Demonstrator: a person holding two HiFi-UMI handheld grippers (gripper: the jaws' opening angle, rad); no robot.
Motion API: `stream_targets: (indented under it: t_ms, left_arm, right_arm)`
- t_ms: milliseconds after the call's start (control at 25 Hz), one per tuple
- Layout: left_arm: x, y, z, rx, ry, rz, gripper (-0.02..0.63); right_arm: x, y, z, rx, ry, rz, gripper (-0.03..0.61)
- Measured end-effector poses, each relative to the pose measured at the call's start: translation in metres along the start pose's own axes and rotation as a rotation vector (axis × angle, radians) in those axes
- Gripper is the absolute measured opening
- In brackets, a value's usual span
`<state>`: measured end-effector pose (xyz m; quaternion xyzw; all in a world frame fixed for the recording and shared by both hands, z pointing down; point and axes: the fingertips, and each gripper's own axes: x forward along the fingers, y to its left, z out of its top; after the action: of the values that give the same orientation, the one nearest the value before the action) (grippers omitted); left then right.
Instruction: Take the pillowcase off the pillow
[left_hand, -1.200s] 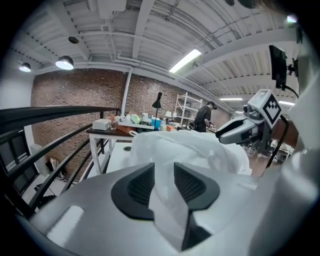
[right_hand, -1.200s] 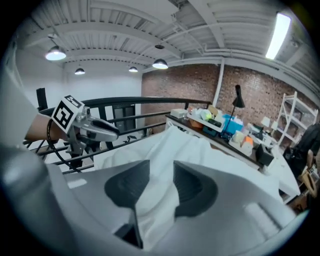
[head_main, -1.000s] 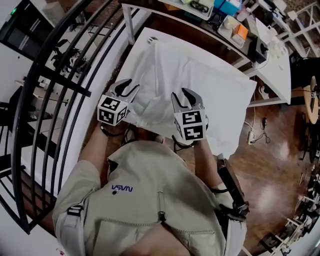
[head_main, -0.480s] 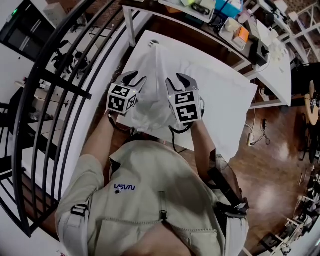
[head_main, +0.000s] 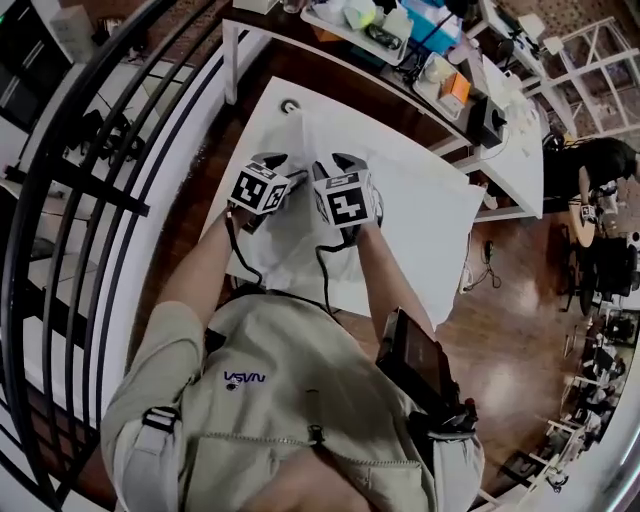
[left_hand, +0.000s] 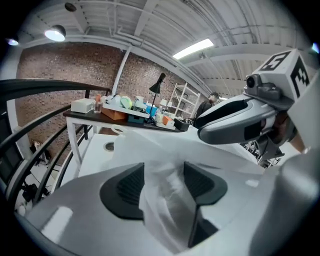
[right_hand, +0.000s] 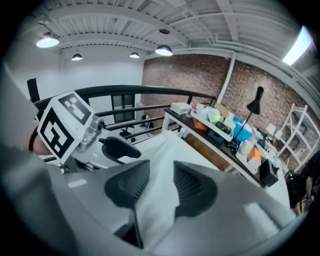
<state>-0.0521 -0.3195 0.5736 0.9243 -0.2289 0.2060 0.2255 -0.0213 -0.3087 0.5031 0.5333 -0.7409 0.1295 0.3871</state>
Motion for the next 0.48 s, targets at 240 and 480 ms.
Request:
stream_targets:
  t_ms: [240,480]
  left_arm:
    - [0.011,-0.015,-0.010,0.020,0.048,-0.043,0.104]
    - [0.000,-0.023,-0.010,0.156,0.044,0.025,0.017]
  right_arm:
    - [0.031,0.004,-0.014,-0.051,0.107,0.049,0.147]
    - [0.026,-0.014,-0.018,-0.058,0.099,-0.007,0.006]
